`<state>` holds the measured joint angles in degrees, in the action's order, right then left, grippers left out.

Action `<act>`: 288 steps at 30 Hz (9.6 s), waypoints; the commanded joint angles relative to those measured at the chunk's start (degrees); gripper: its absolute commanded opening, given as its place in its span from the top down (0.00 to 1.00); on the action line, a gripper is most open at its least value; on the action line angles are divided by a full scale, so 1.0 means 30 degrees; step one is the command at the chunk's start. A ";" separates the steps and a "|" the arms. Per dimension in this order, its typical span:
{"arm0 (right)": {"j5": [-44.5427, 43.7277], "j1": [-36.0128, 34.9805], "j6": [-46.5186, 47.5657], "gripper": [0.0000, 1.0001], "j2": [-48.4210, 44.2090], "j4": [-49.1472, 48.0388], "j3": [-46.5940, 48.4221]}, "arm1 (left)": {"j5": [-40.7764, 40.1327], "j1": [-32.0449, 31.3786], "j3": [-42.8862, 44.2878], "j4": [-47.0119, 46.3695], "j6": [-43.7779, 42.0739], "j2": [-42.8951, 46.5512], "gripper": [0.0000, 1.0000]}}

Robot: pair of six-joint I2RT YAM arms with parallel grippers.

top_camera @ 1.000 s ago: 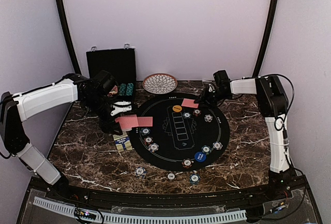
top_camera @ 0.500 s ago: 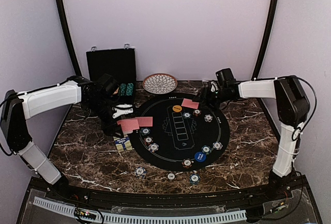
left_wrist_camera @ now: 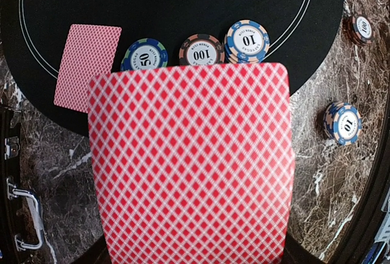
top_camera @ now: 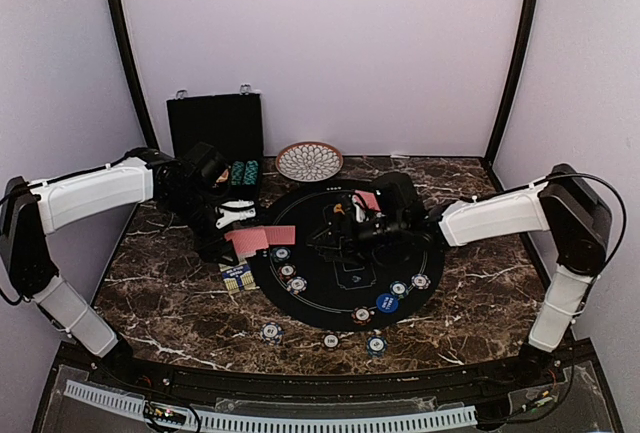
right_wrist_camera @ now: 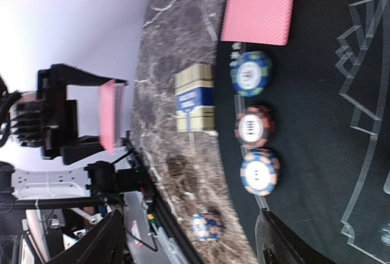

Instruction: Distribute texas hold em gaming equipment

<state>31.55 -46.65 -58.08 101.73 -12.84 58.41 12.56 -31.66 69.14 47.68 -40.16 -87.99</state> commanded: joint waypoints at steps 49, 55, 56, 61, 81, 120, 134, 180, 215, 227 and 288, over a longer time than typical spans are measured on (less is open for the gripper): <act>0.2489 -0.2725 -0.3804 0.26 0.8916 -0.4154 0.9025 | 0.1113 -0.0315 0.0737 0.0534 0.0702 0.1154 1.00; 0.2105 -0.2202 -0.3718 0.35 0.8266 -0.4300 0.7922 | 0.1128 -0.0316 0.0741 0.0567 0.0702 0.1186 1.00; 0.2047 -0.2155 -0.3621 0.36 0.8121 -0.4289 0.7772 | 0.1127 -0.0316 0.0741 0.0554 0.0702 0.1177 1.00; 0.1934 -0.2034 -0.3019 0.42 0.7439 -0.3787 0.7363 | 0.1119 -0.0308 0.0686 0.0530 0.0702 0.1163 1.00; 0.2811 -0.1703 -0.4058 0.76 0.5523 -0.5208 0.6362 | 0.0939 -0.0316 0.0444 0.0352 0.0702 0.0997 1.00; 0.2804 0.1794 -0.1519 1.00 -0.2160 -0.1579 -0.2692 | 0.0427 -0.0315 0.0327 0.0599 0.0500 0.0910 1.00; 0.1331 0.4037 0.2704 1.00 -0.3937 0.4606 -0.4872 | 0.0568 -0.0310 0.0623 0.0818 0.0511 0.0785 1.00; 0.0397 0.0453 0.0277 0.31 -0.2714 0.2722 0.0503 | 0.0825 -0.0301 0.0898 0.0971 0.0417 0.0782 1.00; 0.2253 -0.3433 -0.3895 0.23 0.7410 -0.3712 0.9100 | 0.1197 -0.0315 0.1559 0.1274 0.0815 0.0773 1.00; 0.1842 -0.3427 -0.5340 0.23 0.8610 -0.5708 0.9736 | 0.1165 -0.0339 0.1547 0.1362 0.0790 0.0807 1.00; 0.1320 -0.2229 -0.3624 1.00 0.4399 -0.3631 0.5946 | 0.0932 -0.0330 0.1541 0.1393 0.0673 0.0909 1.00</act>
<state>34.98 -53.91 -69.36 117.32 -23.16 77.34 14.50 -32.42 72.25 51.53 -37.50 -87.26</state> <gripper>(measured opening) 0.004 0.682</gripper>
